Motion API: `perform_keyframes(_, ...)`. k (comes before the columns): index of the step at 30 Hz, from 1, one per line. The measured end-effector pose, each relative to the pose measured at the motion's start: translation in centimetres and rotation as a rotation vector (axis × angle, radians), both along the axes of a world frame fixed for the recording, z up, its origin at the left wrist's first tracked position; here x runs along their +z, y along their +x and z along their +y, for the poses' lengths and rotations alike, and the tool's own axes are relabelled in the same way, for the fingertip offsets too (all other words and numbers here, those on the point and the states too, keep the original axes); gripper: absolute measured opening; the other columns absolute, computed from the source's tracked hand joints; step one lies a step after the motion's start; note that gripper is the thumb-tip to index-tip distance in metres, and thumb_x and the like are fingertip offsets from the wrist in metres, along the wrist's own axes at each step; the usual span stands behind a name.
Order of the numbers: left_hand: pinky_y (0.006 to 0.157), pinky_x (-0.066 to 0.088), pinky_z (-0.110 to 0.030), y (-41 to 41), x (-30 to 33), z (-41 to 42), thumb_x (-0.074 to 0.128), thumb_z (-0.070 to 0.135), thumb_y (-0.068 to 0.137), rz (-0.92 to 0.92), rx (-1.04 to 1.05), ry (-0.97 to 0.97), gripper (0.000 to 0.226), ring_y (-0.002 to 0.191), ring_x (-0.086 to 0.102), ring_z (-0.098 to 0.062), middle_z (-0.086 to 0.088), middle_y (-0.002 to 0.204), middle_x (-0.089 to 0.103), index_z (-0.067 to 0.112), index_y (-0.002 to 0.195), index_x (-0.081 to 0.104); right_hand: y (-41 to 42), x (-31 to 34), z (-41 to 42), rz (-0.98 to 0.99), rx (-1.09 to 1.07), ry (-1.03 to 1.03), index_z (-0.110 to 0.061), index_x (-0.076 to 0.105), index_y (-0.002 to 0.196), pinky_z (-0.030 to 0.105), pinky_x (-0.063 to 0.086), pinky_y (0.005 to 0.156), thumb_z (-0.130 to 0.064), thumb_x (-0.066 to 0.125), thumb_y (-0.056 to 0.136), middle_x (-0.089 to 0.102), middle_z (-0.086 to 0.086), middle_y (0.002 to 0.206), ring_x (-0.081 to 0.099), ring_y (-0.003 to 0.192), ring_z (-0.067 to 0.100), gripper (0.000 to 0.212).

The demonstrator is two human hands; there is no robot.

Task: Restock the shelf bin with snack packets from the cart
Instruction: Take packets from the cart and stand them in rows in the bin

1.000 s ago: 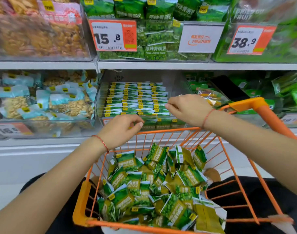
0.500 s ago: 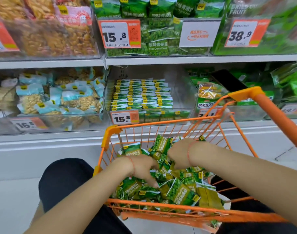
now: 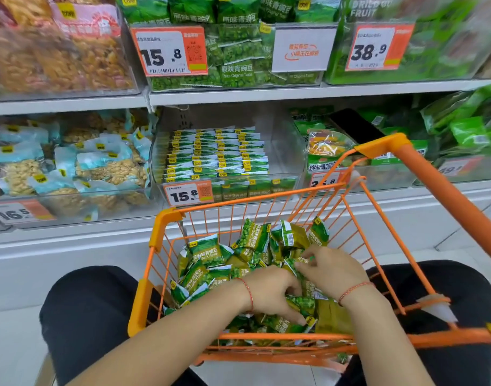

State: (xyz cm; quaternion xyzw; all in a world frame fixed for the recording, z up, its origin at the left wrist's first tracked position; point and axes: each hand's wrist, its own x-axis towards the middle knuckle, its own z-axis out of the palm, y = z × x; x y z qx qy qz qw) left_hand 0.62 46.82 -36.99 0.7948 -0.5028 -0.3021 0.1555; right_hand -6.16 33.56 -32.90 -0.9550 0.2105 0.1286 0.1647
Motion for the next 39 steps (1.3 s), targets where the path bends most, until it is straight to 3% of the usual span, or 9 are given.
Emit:
perform_keyframes(4, 0.064, 0.027, -0.030, 2.3, 0.7, 1.9, 0.073, 0.053, 0.073, 0.292, 0.275, -0.253, 0.050, 0.064, 0.036, -0.015, -0.003, 0.068, 0.036, 0.011, 0.071, 0.047, 0.1, 0.4, 0.4, -0.377, -0.174, 0.156, -0.025, 0.059, 0.113, 0.033, 0.050, 0.074, -0.052, 0.034, 0.096, 0.069, 0.000, 0.099, 0.063, 0.093, 0.023, 0.041)
perform_keyframes(7, 0.064, 0.041, -0.016, 3.8, 2.7, 3.1, 0.066, 0.040, 0.084, 0.550, 0.523, -0.423, 0.033, 0.060, 0.052, -0.002, 0.013, 0.061, 0.054, 0.010, 0.077, 0.055, -0.1, 1.3, 0.7, -0.607, -0.327, 0.497, -0.031, 0.059, 0.103, 0.042, 0.048, 0.088, -0.061, 0.027, 0.091, 0.068, 0.001, 0.104, 0.061, 0.102, 0.023, 0.045)
perform_keyframes(14, 0.060, 0.056, -0.025, 3.3, 3.4, 2.4, 0.059, 0.033, 0.083, 0.963, 0.736, -0.667, 0.036, 0.079, 0.068, -0.012, -0.002, 0.091, 0.071, 0.007, 0.108, 0.060, 0.2, 2.2, 2.4, -0.435, -0.412, 1.254, -0.025, 0.049, 0.127, 0.028, 0.057, 0.078, -0.042, 0.048, 0.092, 0.047, -0.006, 0.123, 0.058, 0.098, 0.015, 0.039)
perform_keyframes(18, 0.055, 0.050, -0.018, 3.4, 3.3, 2.3, 0.060, 0.023, 0.089, 0.873, 0.860, -0.681, 0.029, 0.080, 0.064, 0.002, 0.002, 0.099, 0.066, 0.014, 0.115, 0.052, 0.5, 2.3, 2.8, -0.479, -0.454, 1.307, -0.028, 0.051, 0.111, 0.027, 0.057, 0.071, -0.031, 0.046, 0.097, 0.046, -0.001, 0.126, 0.061, 0.095, 0.022, 0.015)
perform_keyframes(21, 0.057, 0.050, -0.018, 3.7, 3.0, 2.4, 0.066, 0.024, 0.085, 0.728, 0.854, -0.721, 0.028, 0.082, 0.064, 0.001, 0.003, 0.104, 0.066, 0.027, 0.111, 0.057, 0.5, 1.9, 2.5, -0.475, -0.473, 1.313, -0.017, 0.053, 0.125, 0.029, 0.059, 0.071, -0.034, 0.051, 0.094, 0.054, 0.008, 0.124, 0.068, 0.086, 0.022, 0.036)
perform_keyframes(27, 0.086, 0.052, -0.027, 3.6, 2.3, 2.3, 0.075, 0.024, 0.077, 0.498, 0.805, -0.751, 0.036, 0.102, 0.063, -0.013, 0.009, 0.119, 0.060, 0.032, 0.108, 0.060, 0.3, 0.9, 2.4, -0.452, -0.414, 1.083, -0.008, 0.062, 0.115, 0.020, 0.057, 0.072, -0.012, 0.047, 0.097, 0.061, 0.018, 0.116, 0.065, 0.100, 0.024, 0.023)
perform_keyframes(31, 0.092, 0.049, -0.032, 3.8, 1.8, 2.5, 0.077, 0.028, 0.076, 0.336, 0.858, -0.738, 0.029, 0.104, 0.061, -0.010, 0.017, 0.108, 0.065, 0.035, 0.100, 0.064, 0.1, 0.7, 3.2, -0.433, -0.416, 0.859, 0.002, 0.060, 0.096, 0.051, 0.053, 0.083, -0.014, 0.042, 0.097, 0.057, 0.035, 0.104, 0.061, 0.088, 0.041, 0.024)
perform_keyframes(36, 0.087, 0.049, -0.027, 3.6, 2.0, 2.4, 0.076, 0.027, 0.077, 0.229, 0.947, -0.786, 0.013, 0.089, 0.061, -0.002, 0.013, 0.086, 0.068, 0.030, 0.087, 0.068, 0.4, 1.0, 3.4, -0.370, -0.406, 1.031, -0.011, 0.044, 0.134, 0.025, 0.056, 0.075, -0.022, 0.041, 0.101, 0.049, 0.001, 0.110, 0.067, 0.078, 0.015, 0.035)
perform_keyframes(39, 0.082, 0.048, -0.025, 3.3, 2.0, 2.3, 0.076, 0.028, 0.078, 0.220, 0.996, -0.857, 0.009, 0.085, 0.061, -0.004, 0.011, 0.081, 0.067, 0.029, 0.080, 0.067, 0.2, 1.4, 3.7, -0.369, -0.310, 0.982, 0.000, 0.050, 0.127, 0.023, 0.058, 0.072, -0.036, 0.052, 0.094, 0.056, 0.016, 0.123, 0.070, 0.080, 0.016, 0.049)
